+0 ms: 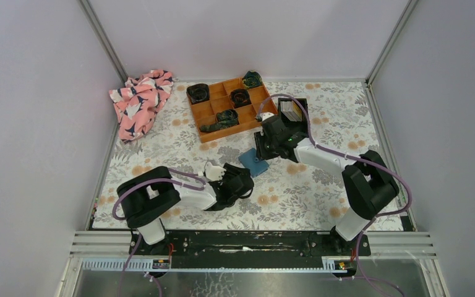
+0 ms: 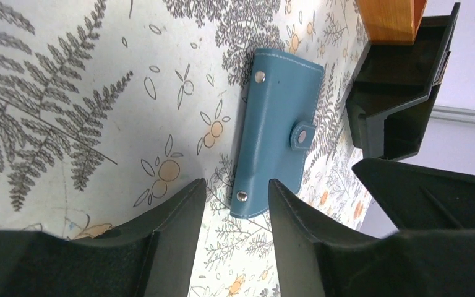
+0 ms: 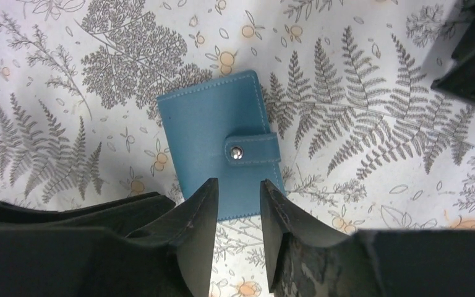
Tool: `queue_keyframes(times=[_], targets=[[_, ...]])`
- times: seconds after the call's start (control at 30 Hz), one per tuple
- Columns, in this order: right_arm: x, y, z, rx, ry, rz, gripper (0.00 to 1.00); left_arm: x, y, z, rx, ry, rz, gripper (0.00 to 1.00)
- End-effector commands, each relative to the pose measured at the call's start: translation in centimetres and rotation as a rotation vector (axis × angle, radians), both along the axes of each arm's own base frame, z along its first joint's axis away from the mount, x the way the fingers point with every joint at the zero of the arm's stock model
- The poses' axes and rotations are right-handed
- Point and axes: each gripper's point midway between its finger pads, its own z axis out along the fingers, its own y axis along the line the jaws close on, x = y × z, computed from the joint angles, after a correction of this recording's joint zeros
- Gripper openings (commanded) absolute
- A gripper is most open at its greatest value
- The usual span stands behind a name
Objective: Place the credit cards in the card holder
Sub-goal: Open the card holder at the center of the board.
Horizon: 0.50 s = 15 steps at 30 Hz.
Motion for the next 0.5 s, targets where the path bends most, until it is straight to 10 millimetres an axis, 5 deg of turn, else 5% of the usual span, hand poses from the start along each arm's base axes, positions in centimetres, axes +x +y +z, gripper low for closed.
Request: queue_keyframes(times=[0.0, 0.47], targets=[[1.0, 0.5, 0.0, -0.118, -0.049, 0.028, 0.40, -9.8, 16.6, -10.1, 0.684, 0.467, -0.061, 0.52], [1.5, 1.0, -1.7, -0.243, -0.072, 0.049, 0.45, -5.4, 14.8, -9.6, 0.538, 0.366, -0.088, 0.51]])
